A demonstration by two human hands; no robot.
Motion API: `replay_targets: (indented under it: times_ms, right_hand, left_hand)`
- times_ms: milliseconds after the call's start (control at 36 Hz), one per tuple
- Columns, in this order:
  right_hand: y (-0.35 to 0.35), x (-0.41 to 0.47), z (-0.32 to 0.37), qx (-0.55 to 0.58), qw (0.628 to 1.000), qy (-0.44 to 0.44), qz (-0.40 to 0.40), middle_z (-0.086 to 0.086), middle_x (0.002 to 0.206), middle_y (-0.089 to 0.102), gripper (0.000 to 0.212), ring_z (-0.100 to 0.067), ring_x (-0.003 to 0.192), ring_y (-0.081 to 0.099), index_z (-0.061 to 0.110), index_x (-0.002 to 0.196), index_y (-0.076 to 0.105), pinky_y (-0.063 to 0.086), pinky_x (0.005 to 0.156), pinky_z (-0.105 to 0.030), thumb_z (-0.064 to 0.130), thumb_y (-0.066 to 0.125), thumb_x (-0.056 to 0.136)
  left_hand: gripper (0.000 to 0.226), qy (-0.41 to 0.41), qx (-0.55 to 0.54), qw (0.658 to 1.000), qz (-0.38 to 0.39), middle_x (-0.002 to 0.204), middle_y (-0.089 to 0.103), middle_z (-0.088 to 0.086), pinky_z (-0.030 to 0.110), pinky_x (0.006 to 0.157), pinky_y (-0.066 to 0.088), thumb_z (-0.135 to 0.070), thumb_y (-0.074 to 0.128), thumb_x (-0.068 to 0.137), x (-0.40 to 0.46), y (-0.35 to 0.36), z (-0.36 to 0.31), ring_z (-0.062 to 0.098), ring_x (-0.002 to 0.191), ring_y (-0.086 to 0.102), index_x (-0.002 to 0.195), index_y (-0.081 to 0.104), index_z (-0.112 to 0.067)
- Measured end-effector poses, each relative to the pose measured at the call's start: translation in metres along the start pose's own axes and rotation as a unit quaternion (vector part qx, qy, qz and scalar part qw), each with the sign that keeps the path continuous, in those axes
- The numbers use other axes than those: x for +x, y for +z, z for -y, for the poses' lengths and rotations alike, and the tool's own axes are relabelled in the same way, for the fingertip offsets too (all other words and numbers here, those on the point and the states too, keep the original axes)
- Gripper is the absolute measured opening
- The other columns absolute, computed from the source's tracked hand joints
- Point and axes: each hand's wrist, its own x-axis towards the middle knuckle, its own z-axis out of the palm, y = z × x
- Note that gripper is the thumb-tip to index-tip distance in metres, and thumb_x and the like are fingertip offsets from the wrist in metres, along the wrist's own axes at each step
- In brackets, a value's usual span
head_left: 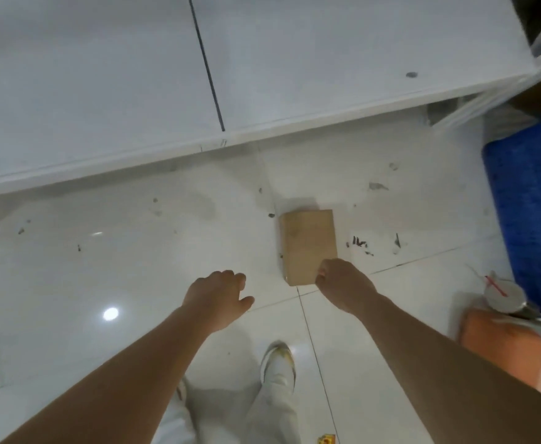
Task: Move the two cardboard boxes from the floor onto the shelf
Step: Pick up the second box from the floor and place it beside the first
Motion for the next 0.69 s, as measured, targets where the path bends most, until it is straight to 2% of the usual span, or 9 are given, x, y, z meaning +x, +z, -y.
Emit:
replay_targets:
  times_ms: [83,222,361,444,528,583,639,694]
  right_hand:
    - [0.022,0.031,-0.022,-0.012,1.000,0.011,-0.006,-0.007,0.110,0.057,0.027,-0.023,0.091,0.054,0.009,0.109,0.059,0.038,0.071,-0.029,0.018,0.040,0.093]
    - [0.049,0.073,-0.042,-0.024,0.998,0.021,-0.055,-0.005,0.120,0.051,0.030,-0.024,0.108,0.054,0.010,0.118,0.056,0.042,0.077,-0.032,0.017,0.039,0.095]
    - [0.069,0.122,-0.060,0.006,0.991,0.052,-0.122,-0.006,0.132,0.040,0.039,-0.024,0.117,0.046,0.007,0.132,0.042,0.038,0.073,-0.031,0.014,0.042,0.093]
    - [0.078,0.152,-0.069,0.059,0.985,0.087,-0.137,-0.009,0.138,0.037,0.048,-0.027,0.123,0.043,0.005,0.138,0.035,0.040,0.080,-0.036,0.013,0.044,0.091]
    - [0.080,0.174,-0.074,0.130,0.975,0.116,-0.137,-0.011,0.142,0.036,0.054,-0.031,0.126,0.044,0.006,0.140,0.032,0.041,0.088,-0.038,0.010,0.045,0.088]
    - [0.084,0.186,-0.074,0.185,0.966,0.121,-0.133,-0.012,0.142,0.038,0.056,-0.033,0.124,0.046,0.008,0.143,0.028,0.044,0.092,-0.043,0.016,0.046,0.090]
    - [0.087,0.192,-0.072,0.231,0.956,0.121,-0.133,-0.013,0.140,0.042,0.058,-0.034,0.122,0.048,0.009,0.145,0.025,0.048,0.093,-0.047,0.022,0.045,0.092]
    - [0.089,0.194,-0.069,0.256,0.949,0.123,-0.135,-0.013,0.139,0.042,0.060,-0.034,0.121,0.049,0.009,0.145,0.023,0.048,0.094,-0.048,0.024,0.046,0.092]
  left_hand:
    - [0.042,0.010,0.004,1.000,0.006,0.129,0.055,-0.003,0.030,0.094,0.041,-0.045,0.040,0.097,0.033,0.024,-0.005,0.018,0.119,0.053,0.129,0.050,-0.020]
    - [0.044,0.008,-0.002,1.000,0.011,0.130,0.056,-0.002,0.032,0.096,0.042,-0.045,0.041,0.096,0.083,0.057,-0.006,0.019,0.120,0.053,0.131,0.049,-0.020]
    - [0.046,-0.031,-0.098,0.995,0.013,0.132,0.057,-0.002,0.032,0.096,0.044,-0.047,0.044,0.095,0.134,0.078,-0.010,0.019,0.120,0.055,0.133,0.047,-0.022]
    - [0.050,-0.051,-0.181,0.982,0.011,0.136,0.054,-0.001,0.033,0.098,0.044,-0.047,0.045,0.094,0.166,0.092,-0.015,0.020,0.121,0.055,0.137,0.044,-0.022]
    - [0.056,-0.069,-0.297,0.952,0.005,0.137,0.055,0.004,0.035,0.100,0.045,-0.046,0.047,0.094,0.193,0.101,-0.025,0.023,0.119,0.056,0.143,0.039,-0.020]
    - [0.060,-0.077,-0.385,0.920,0.003,0.143,0.050,0.006,0.035,0.105,0.039,-0.044,0.047,0.094,0.211,0.109,-0.033,0.026,0.129,0.049,0.147,0.033,-0.020]
    - [0.061,-0.084,-0.473,0.877,0.015,0.149,0.044,0.005,0.033,0.106,0.033,-0.041,0.049,0.095,0.223,0.114,-0.044,0.025,0.136,0.042,0.150,0.030,-0.022]
    - [0.058,-0.090,-0.563,0.821,0.032,0.147,0.045,0.004,0.032,0.103,0.035,-0.039,0.051,0.094,0.227,0.116,-0.056,0.023,0.133,0.044,0.147,0.035,-0.023]
